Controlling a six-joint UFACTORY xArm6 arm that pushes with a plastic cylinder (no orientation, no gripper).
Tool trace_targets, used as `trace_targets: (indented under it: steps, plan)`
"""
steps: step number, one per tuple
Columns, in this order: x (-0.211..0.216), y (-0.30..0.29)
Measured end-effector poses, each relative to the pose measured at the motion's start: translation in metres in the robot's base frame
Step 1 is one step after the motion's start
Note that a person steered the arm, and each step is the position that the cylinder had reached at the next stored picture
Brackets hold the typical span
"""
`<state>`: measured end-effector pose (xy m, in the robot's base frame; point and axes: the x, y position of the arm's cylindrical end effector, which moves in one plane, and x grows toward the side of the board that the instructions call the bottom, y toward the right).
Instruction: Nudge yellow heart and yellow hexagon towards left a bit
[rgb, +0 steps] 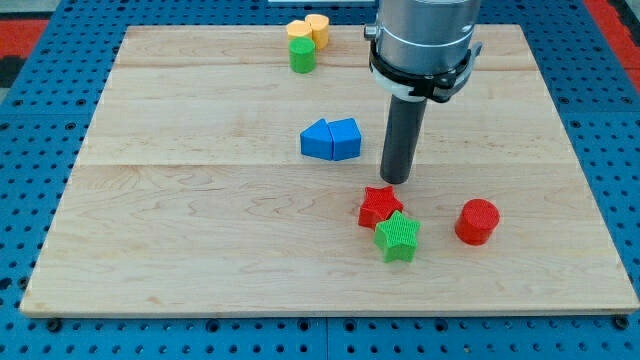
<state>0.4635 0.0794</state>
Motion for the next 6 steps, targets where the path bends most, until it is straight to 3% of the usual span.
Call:
trace_targets:
  steps: [1, 3, 5, 6]
  plan:
    - [0.000, 0.000]
    - [-0.133, 0.000]
    - [-0.255, -0.056]
    - [-0.248, -0.089]
